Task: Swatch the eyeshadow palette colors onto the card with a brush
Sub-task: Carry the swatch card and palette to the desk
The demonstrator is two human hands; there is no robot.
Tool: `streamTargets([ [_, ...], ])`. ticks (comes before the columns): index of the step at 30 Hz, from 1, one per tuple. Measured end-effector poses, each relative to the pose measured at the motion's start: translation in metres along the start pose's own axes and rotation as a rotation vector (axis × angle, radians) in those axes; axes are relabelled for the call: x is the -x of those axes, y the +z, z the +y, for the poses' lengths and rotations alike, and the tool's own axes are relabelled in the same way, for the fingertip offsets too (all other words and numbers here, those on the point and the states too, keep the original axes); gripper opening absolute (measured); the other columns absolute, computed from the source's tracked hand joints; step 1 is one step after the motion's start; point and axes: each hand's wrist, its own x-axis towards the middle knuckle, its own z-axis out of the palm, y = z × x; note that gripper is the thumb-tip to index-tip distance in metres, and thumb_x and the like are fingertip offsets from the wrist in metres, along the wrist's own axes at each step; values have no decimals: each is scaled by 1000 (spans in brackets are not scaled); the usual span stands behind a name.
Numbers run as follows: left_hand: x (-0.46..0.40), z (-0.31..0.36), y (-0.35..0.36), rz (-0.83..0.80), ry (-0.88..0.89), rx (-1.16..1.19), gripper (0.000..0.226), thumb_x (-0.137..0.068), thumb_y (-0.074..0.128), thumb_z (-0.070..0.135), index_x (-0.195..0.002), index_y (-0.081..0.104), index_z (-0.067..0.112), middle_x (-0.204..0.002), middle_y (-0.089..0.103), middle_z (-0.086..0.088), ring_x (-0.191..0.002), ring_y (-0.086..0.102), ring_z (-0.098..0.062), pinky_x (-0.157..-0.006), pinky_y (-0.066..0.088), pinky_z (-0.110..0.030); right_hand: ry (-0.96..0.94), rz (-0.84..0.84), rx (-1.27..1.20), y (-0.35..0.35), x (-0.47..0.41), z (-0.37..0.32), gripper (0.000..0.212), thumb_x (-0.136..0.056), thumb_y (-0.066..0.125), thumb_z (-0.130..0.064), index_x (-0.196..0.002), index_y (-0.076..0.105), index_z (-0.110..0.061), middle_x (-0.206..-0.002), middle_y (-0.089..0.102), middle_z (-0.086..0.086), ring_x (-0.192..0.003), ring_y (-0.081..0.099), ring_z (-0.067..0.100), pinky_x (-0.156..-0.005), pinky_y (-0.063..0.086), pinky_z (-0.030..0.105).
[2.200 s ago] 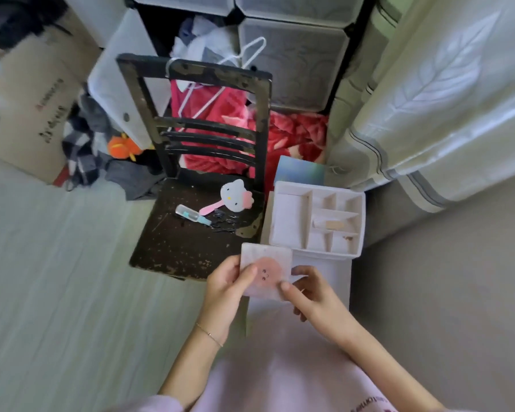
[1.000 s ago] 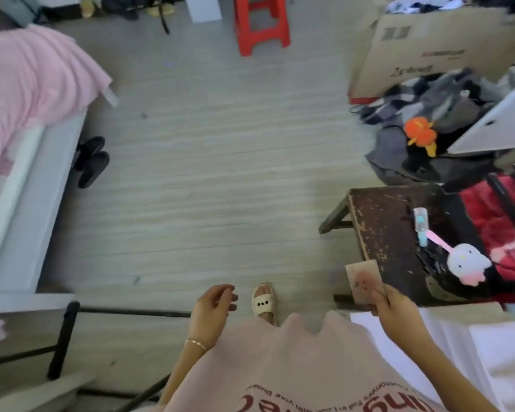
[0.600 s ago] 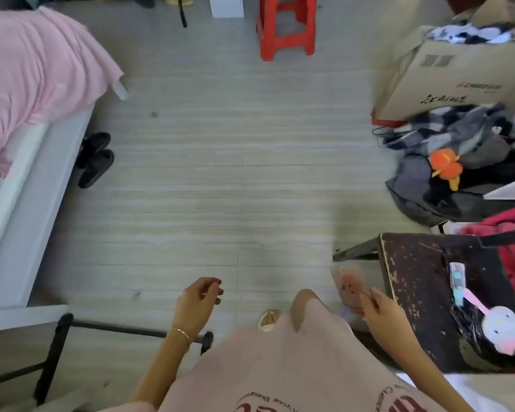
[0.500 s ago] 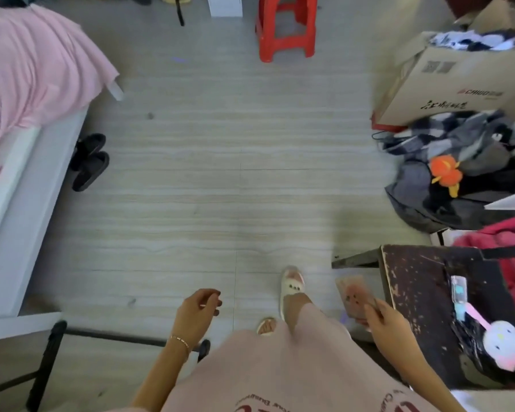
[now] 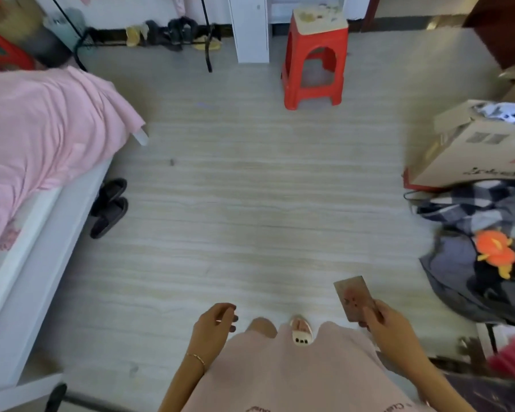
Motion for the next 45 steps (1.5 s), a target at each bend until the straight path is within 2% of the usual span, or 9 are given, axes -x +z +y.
streamTargets([
  [6,-64,40,-32,68,-73,49,13,-91,48,16,-93,60,20,-83,67,2,-69,64,-12,-66,44,-26,-9,-116,21,-3,-83,-76,21,-94,42,-19,-78,54,-25,-71,64,-8,-71,60,8,-57,40,22],
  [11,-133,56,-75,57,-176,28,14,-92,48,19,-96,60,16,-84,67,1,-69,65,-15,-68,45,-28,0,-125,28,8,-158,-141,19,-95,41,-20,-86,57,-18,-73,65,-3,-71,59,12,-58,40,22],
  [17,-227,113,-144,93,-146,1,15,-92,48,20,-98,61,15,-85,67,0,-72,64,-15,-69,45,-28,-5,-116,48,19,-232,-232,20,-95,40,-18,-86,58,-13,-74,65,-1,-71,58,13,-57,39,22],
  [21,-309,186,-175,47,-51,-71,15,-92,47,16,-98,60,14,-89,66,-6,-80,63,-21,-80,48,-32,2,-74,3,11,-287,-286,20,-95,41,-17,-82,56,-19,-74,64,-4,-72,56,8,-56,36,20],
  [26,-391,278,-175,-48,30,-113,15,-92,45,19,-97,59,21,-90,66,0,-77,64,-12,-68,43,-22,98,-13,-21,-6,-345,-316,23,-94,42,-17,-78,58,-12,-71,65,-1,-69,57,14,-55,37,23],
  [30,-446,336,-169,-90,48,-135,15,-92,45,20,-98,59,20,-92,66,0,-78,64,-11,-65,42,-19,172,47,-66,-24,-397,-335,18,-94,43,-16,-82,58,-15,-71,66,-1,-72,57,15,-57,36,22],
  [34,-497,393,-166,-95,41,-129,16,-93,44,19,-101,58,19,-93,65,-2,-78,63,-11,-66,43,-20,175,28,-58,-51,-468,-372,26,-95,41,-17,-73,55,-15,-67,63,0,-68,56,17,-56,36,26],
  [40,-578,481,-185,-50,67,-96,15,-92,46,19,-100,59,19,-92,66,-1,-76,64,-9,-66,44,-20,72,5,-24,-96,-587,-462,24,-95,40,-20,-81,57,-11,-73,65,4,-71,58,17,-59,41,28],
  [45,-635,522,-211,46,18,9,14,-92,47,17,-99,60,17,-89,67,-3,-75,64,-11,-69,45,-25,2,-38,0,-112,-667,-533,23,-95,41,-23,-80,56,-17,-72,64,-2,-70,59,13,-56,40,23],
])
